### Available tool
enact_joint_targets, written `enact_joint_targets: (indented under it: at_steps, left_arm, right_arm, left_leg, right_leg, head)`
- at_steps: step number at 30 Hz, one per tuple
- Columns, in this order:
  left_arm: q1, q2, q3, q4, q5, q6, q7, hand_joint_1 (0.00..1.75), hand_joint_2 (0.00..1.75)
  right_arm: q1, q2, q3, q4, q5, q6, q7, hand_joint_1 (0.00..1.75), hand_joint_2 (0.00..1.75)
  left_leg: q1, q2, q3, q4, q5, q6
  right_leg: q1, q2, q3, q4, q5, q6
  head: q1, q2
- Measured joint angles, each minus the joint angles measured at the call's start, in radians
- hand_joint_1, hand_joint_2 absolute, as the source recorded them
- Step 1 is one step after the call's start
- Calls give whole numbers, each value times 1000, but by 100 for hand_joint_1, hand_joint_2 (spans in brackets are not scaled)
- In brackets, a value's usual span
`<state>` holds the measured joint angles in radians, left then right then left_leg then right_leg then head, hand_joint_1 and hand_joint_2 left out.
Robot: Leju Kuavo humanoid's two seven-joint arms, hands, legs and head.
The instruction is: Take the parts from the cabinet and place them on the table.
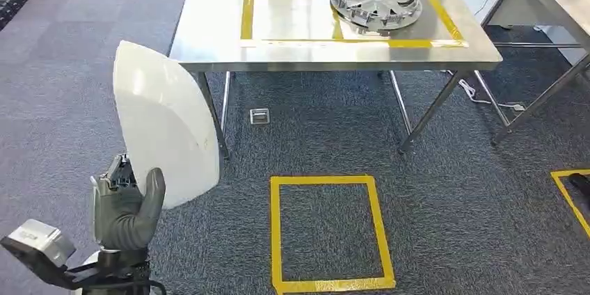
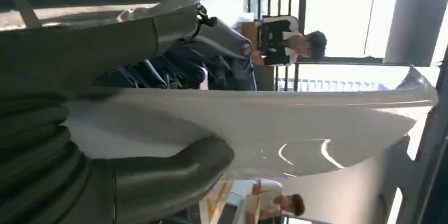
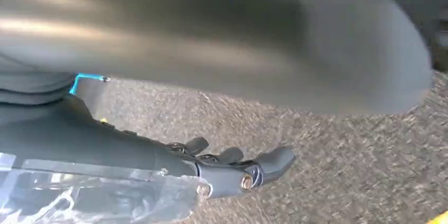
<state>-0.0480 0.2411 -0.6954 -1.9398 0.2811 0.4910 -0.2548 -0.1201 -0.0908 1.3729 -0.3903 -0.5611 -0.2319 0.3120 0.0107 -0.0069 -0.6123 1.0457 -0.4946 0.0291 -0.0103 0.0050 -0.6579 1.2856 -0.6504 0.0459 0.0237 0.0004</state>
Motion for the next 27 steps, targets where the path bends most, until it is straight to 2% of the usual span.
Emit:
enact_joint_targets:
  at_steps: [1, 2, 3, 4, 5, 6, 7, 8, 9, 10, 11, 12, 13, 15, 16, 17, 18, 20, 21, 22, 23, 24, 26, 27]
  left_arm:
    - [0, 0, 0, 0, 0, 2, 0, 175, 175]
    - [1, 1, -1, 0, 0, 3, 1, 175, 175]
    - [0, 1, -1, 0, 0, 4, 2, 175, 175]
    - [0, 2, 0, 0, -1, 6, 2, 175, 175]
    - [0, 2, 0, 0, -1, 7, 3, 175, 175]
    - [-1, 2, 0, 1, -1, 9, 3, 175, 175]
    - [-1, 2, 0, 1, -1, 11, 6, 175, 175]
    - [0, 2, 0, 0, -1, 12, 6, 175, 175]
    - [0, 2, 0, 0, -1, 13, 7, 175, 175]
    - [-1, 3, 0, -1, -2, 15, 8, 175, 175]
    - [0, 4, 2, -3, -3, 18, 8, 175, 175]
    - [-2, 5, 2, -4, -6, 22, 9, 175, 175]
    - [-3, 5, 3, -4, -7, 23, 9, 175, 175]
    - [3, 6, 3, -4, -9, 26, 13, 175, 175]
    - [6, 8, 3, -4, -10, 28, 14, 175, 175]
    - [7, 9, 3, -4, -10, 32, 16, 175, 175]
    - [7, 12, 3, -4, -11, 36, 19, 175, 175]
    - [7, 14, 3, -4, -11, 39, 21, 175, 175]
    - [7, 15, 3, -4, -11, 41, 22, 175, 175]
    - [7, 15, 3, -4, -11, 42, 22, 175, 175]
    - [7, 15, 3, -6, -11, 42, 24, 175, 175]
    - [8, 15, 2, -6, -11, 43, 25, 175, 175]
    - [10, 18, 3, -7, -11, 47, 26, 175, 175]
    - [10, 18, 3, -9, -11, 47, 26, 175, 175]
  right_arm:
    - [4, 0, 0, 0, 0, 0, 0, 0, 0]
    - [6, 0, 0, 0, 0, 0, -3, 0, 0]
    - [7, 0, 0, 0, 0, 0, -4, 0, 0]
    - [5, 0, 0, 0, 0, -1, -6, 0, 0]
    - [5, 0, 0, 0, 0, -1, -6, 0, 0]
    - [6, 0, 0, 0, 0, -1, -6, 0, 0]
    - [5, 0, 0, 0, 0, -1, -6, 0, 0]
    - [5, 0, 0, 0, 0, 0, -6, 0, 0]
    - [6, 0, 0, 0, 0, 0, -6, 0, 0]
    - [8, 0, 0, 0, 0, 3, -6, 0, 0]
    - [10, 2, 0, 0, 0, 3, -5, 0, 0]
    - [9, 0, 0, 0, 0, 3, -6, 0, 0]
    - [6, 1, 0, 0, 0, 5, -6, 0, 0]
    - [4, 3, 0, 0, 0, 8, -6, 0, 0]
    - [5, 4, 0, 0, 0, 9, -6, 0, 0]
    - [8, 4, 0, 0, 0, 10, -5, 0, 0]
    - [9, 5, 0, 0, 0, 10, -5, 0, 0]
    - [9, 7, 0, 0, 0, 10, -5, 0, 0]
    - [9, 8, 0, 0, 0, 11, -6, 0, 0]
    - [7, 8, 0, 0, 0, 12, -6, 0, 0]
    - [5, 8, 0, 0, 0, 13, -6, 0, 0]
    - [5, 8, 0, 0, 0, 13, -5, 0, 0]
    - [5, 8, 0, 0, 0, 15, -6, 0, 0]
    - [4, 6, 0, 0, 0, 15, -6, 0, 0]
  left_leg:
    - [-1, -3, 8, 0, -7, 0]
    - [-1, -5, 20, 0, -15, -1]
    - [-2, -7, 34, 0, -24, -3]
    - [-3, -7, 51, 0, -35, -5]
    - [-3, -7, 64, -1, -45, -8]
    - [-4, -6, 63, -6, -50, -13]
    - [-2, -9, 64, -5, -52, -20]
    - [-1, -8, 61, -6, -52, -26]
    - [0, -8, 62, -11, -53, -30]
    - [-2, -8, 71, -18, -56, -38]
    - [-4, -3, 76, -17, -66, -43]
    - [-8, -2, 67, 16, -84, -48]
    - [-7, -2, 34, 80, -113, -51]
    - [-3, -2, -57, 237, -164, -56]
    - [-2, -1, -89, 278, -163, -58]
    - [0, -1, -95, 268, -132, -59]
    - [1, -1, -82, 218, -84, -59]
    - [2, 0, -17, 55, 27, -57]
    - [2, 2, -4, 16, 35, -54]
    - [-3, 1, 3, 15, 22, -54]
    - [-3, 2, 15, -11, 14, -47]
    - [-4, 1, 13, -7, 9, -38]
    - [-5, -2, 12, -8, 5, -28]
    - [3, -1, 19, -14, 5, -23]
  right_leg:
    - [1, 0, -31, 24, 11, -1]
    - [1, 0, -39, 4, 53, -4]
    - [2, 0, -29, -49, 110, -8]
    - [4, 0, -5, -137, 179, -15]
    - [7, 1, 13, -209, 222, -23]
    - [14, 2, 21, -202, 210, -31]
    - [17, 1, 32, -226, 206, -36]
    - [18, 1, 38, -241, 189, -40]
    - [20, 1, 36, -240, 187, -41]
    - [16, 2, 43, -251, 186, -45]
    - [5, 0, 60, -266, 188, -48]
    - [4, 0, 77, -276, 185, -54]
    - [3, -2, 85, -280, 181, -57]
    - [2, -2, 96, -280, 170, -59]
    - [2, -2, 103, -280, 165, -58]
    - [1, -2, 111, -280, 159, -56]
    - [0, -1, 120, -279, 152, -54]
    - [-2, 0, 141, -278, 136, -48]
    - [-2, 0, 144, -277, 130, -43]
    - [5, 1, 145, -275, 126, -37]
    - [5, 3, 144, -271, 122, -32]
    - [4, 1, 142, -274, 123, -28]
    - [3, -2, 146, -279, 119, -19]
    - [3, -2, 148, -275, 109, -13]
  head:
    - [2, 0]
    - [3, 0]
    - [4, 0]
    - [5, 0]
    - [5, 0]
    - [-2, 0]
    - [-4, 0]
    - [4, 0]
    - [3, 0]
    - [3, 0]
    - [4, 0]
    - [-4, 0]
    - [-5, 0]
    - [-6, 0]
    - [-6, 0]
    - [-6, 0]
    - [-6, 0]
    - [-6, 0]
    - [-8, 0]
    - [-9, 0]
    - [-12, 0]
    - [-9, 0]
    - [-6, 0]
    - [-6, 0]
